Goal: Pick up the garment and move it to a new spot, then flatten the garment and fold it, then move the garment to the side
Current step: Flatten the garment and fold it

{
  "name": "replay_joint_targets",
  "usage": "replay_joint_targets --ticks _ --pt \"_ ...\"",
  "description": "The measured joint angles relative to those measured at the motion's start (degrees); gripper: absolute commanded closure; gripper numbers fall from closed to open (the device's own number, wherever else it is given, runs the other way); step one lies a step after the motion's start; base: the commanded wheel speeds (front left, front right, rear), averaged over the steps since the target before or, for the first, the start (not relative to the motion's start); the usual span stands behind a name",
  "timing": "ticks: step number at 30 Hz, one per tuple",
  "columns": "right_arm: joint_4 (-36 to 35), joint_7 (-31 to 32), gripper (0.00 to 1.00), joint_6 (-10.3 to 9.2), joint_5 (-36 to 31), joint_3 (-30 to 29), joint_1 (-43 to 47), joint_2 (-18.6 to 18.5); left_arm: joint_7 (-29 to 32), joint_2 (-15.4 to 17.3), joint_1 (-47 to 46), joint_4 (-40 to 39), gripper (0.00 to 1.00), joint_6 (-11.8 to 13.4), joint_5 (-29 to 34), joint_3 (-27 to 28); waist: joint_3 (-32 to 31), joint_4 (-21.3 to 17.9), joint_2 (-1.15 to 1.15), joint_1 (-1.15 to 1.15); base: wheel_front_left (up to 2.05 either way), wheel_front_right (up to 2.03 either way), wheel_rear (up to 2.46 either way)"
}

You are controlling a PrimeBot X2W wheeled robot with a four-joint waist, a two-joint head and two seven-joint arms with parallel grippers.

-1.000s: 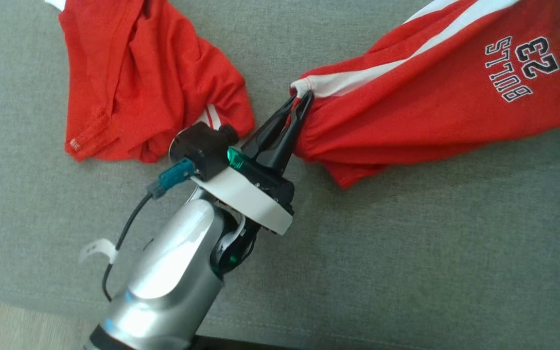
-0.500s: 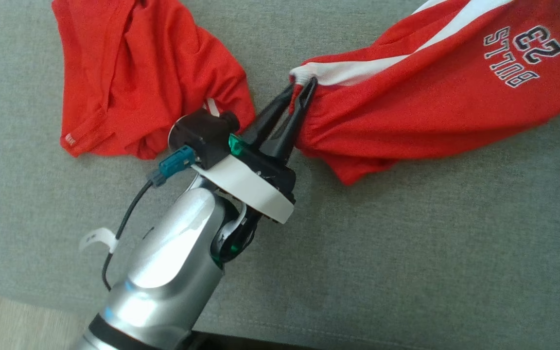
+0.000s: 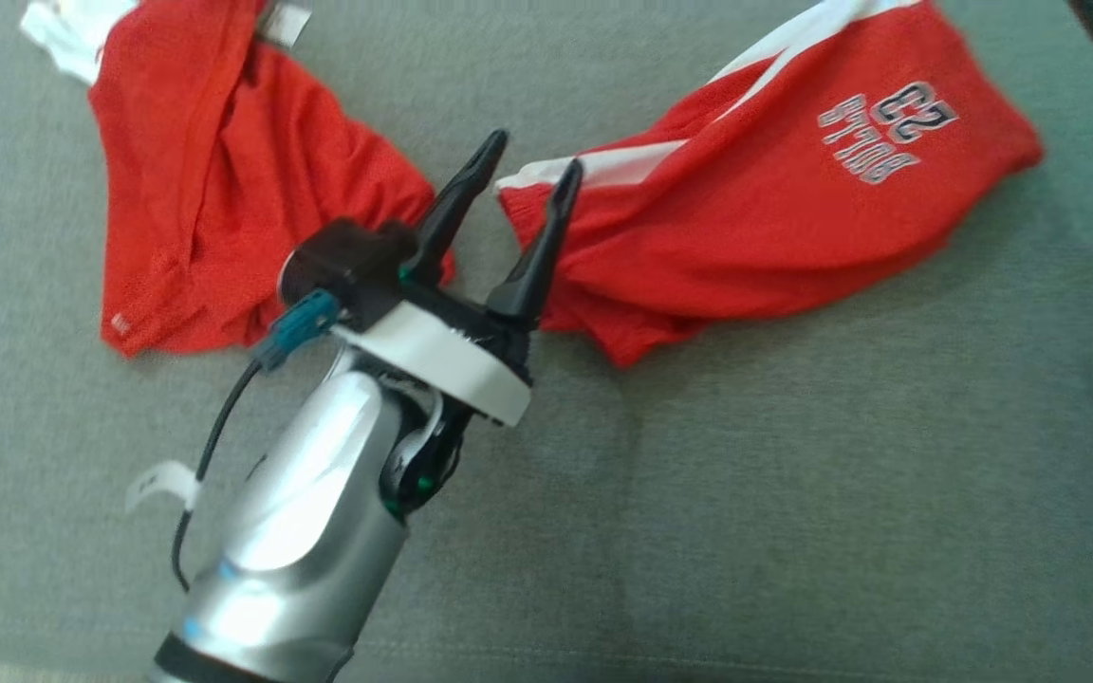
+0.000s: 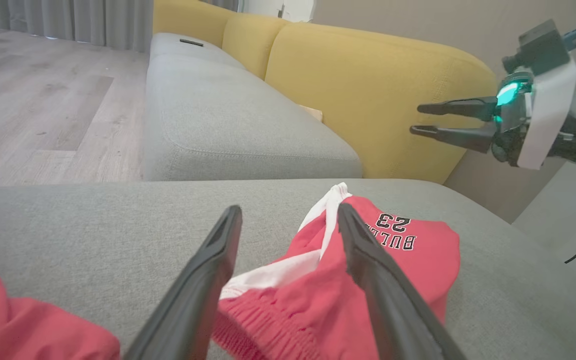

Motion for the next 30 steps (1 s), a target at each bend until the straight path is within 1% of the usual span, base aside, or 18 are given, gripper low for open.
replay_joint_targets --ticks 2,5,10,14,19,22,26,30 --pt "1.49 -2.2 0.0 0.0 1.62 -1.49 1.42 1.2 0.0 0.03 1.27 0.11 0.0 -0.01 0.34 1.23 -1.49 -0.95 0.0 0.0 0.0 0.0 0.0" --pt "3.45 -5.91 0.0 0.0 4.91 -5.22 3.88 3.23 0.0 -0.01 2.65 -0.04 0.0 -0.03 1.21 3.63 -3.68 -2.55 0.0 0.0 0.0 0.0 0.0" --pt "5.68 -11.5 0.0 0.0 7.2 -10.67 7.9 7.01 0.0 -0.01 4.77 -1.58 0.0 -0.05 1.81 7.79 -7.32 -5.25 0.0 0.0 0.0 0.0 0.0" --pt "6.17 -13.68 0.0 0.0 7.56 -14.7 12.56 9.82 0.0 0.01 7.1 -2.89 0.0 0.08 2.26 10.53 -10.17 -7.19 0.0 0.0 0.0 0.0 0.0" --pt "5.7 -14.77 0.0 0.0 7.35 -23.26 18.63 12.99 0.0 0.0 9.45 -3.85 0.0 0.51 2.27 13.17 -13.09 -9.29 0.0 0.0 0.0 0.0 0.0" --pt "3.13 -14.83 0.0 0.0 5.22 -31.16 23.19 15.05 0.0 0.01 11.21 -4.83 0.0 0.58 2.25 13.97 -14.59 -10.33 0.0 0.0 0.0 0.0 0.0" --pt "-2.0 -14.83 0.0 0.0 -0.78 -42.45 31.73 18.44 0.0 0.02 14.24 -5.67 0.0 0.68 2.26 15.03 -16.39 -11.32 0.0 0.0 0.0 0.0 0.0" --pt "-6.71 -14.83 0.0 0.0 -7.78 -52.24 42.57 23.9 0.0 0.05 17.52 -6.16 0.0 1.09 2.35 15.17 -17.84 -11.88 0.0 0.0 0.0 0.0 0.0"
